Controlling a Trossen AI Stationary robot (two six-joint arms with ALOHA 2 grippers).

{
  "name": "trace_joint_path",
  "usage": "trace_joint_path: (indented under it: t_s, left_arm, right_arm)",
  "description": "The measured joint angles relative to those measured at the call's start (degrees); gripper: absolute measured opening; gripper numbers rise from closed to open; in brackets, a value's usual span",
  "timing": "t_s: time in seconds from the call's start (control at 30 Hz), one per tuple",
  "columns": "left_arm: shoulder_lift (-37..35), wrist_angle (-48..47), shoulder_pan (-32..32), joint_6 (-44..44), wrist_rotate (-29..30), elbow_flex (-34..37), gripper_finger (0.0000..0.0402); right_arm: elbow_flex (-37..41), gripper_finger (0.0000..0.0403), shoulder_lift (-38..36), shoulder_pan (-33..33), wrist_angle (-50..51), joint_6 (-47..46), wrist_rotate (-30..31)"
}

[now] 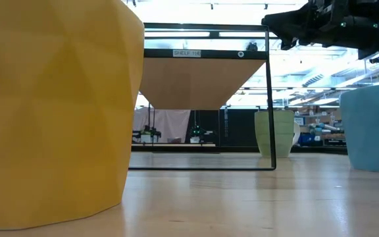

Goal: Place coffee mugs
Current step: Put the blue patterned mug on the shelf

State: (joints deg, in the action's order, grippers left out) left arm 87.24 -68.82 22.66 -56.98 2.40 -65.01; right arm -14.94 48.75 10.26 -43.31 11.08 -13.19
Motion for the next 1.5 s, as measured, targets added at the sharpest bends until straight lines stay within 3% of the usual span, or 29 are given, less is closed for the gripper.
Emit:
trace_joint_path:
  t_s: [0.3, 0.67, 0.77, 1.1, 1.5]
  left_arm:
    - [0.0, -14.06, -14.4, 18.82, 5.72, -10.81, 0.0041]
    - [0.0, -16.59, -30.31, 40.52, 8.12, -26.16, 0.0041]
    - [0.0, -16.73, -33.12, 43.4, 5.9, -31.43, 0.0041]
    - [5.41, -17.04, -37.3, 51.57, -1.59, -45.71, 0.0041]
    - [18.39, -20.9, -38.08, 55.17, -2.72, -56.24, 0.0042]
  right_arm:
    - [0.0, 0.0077, 0.0, 0.01, 1.58, -0.4, 0.0]
    - [0.0, 0.0077, 0.0, 0.07, 5.58, 0.51, 1.55]
    - [0.0, 0.0077, 0.0, 0.07, 5.68, 0.47, 1.71]
    - [0.0, 0.0077, 0.0, 0.07, 5.68, -1.06, 5.67]
    - [0.0, 0.0077, 0.0, 0.07, 5.65, 0.49, 6.08]
